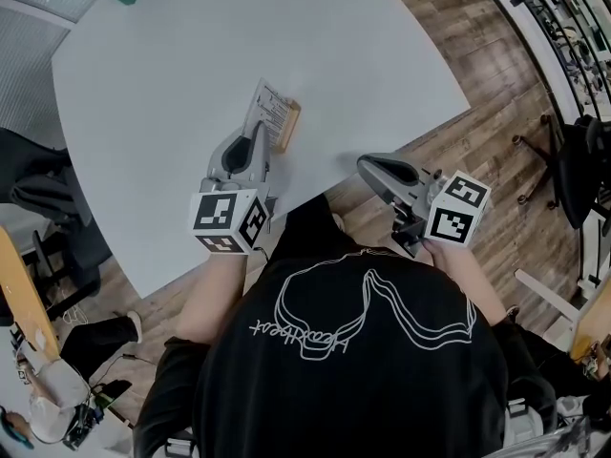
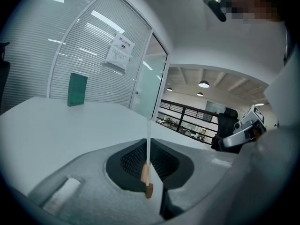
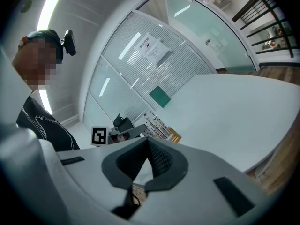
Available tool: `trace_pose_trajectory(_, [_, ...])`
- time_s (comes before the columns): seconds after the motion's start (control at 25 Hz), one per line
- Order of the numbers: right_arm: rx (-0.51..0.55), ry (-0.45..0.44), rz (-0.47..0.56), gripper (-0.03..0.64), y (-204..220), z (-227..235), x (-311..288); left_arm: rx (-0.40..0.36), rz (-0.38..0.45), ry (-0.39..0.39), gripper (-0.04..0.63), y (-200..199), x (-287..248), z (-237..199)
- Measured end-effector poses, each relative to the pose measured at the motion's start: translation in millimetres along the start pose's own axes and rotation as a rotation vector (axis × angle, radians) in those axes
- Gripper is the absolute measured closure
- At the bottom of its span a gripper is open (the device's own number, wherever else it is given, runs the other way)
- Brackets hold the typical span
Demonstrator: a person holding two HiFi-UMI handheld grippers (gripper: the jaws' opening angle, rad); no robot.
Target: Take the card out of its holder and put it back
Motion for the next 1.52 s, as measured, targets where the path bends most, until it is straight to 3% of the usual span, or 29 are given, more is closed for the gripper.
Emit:
trace_pose_trajectory(0.24, [-0.003,0.005,0.006,0.607,2.6,-0.1,6.2,0.008,-0.068,0.014,0.569,19.2,-5.7,8.3])
trace_pose_trajectory(0.72, [-0.004,0.009,0.01,0.607,10.3,-1.0,12.6,0.045,-0.056,0.034,0.567,29.5,-6.9,7.8])
trace_pose_trajectory(0.84, [0.016,0.003,0.013,0.607,10.3,-7.8,18.0,0.112,-0.036,0.034,0.499,27.5,-0.3,7.8])
trace_pose_trajectory(0.96, [0.046,-0.011,0.014,0.607,10.7,-19.7,24.1,0.123,-0.031,0.027,0.458,23.0,13.6,11.2])
trace_pose_trajectory(1.24, [0.099,-0.066,0.016,0.607,2.2,-46.3,26.9,0.159,-0.008,0.002,0.451,2.3,59.4,16.7])
trace_pose_trajectory(1.36, [0.138,-0.1,0.024,0.607,-5.2,-63.0,26.1,0.166,0.023,0.041,0.451,-16.1,79.3,25.3])
trace_pose_trajectory(1.52, [0.208,-0.131,0.026,0.607,-9.9,-83.1,28.0,0.141,0.081,0.183,0.463,-42.3,94.5,53.5])
Point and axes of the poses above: the fingertips, and each gripper's own axes: x backward along the fingers, z to its right, y out of its underside, the point moved 8 cm from there along x, backward along the fingers, and after that the axes turned 12 degrees about -x, right-handed, at the moved point
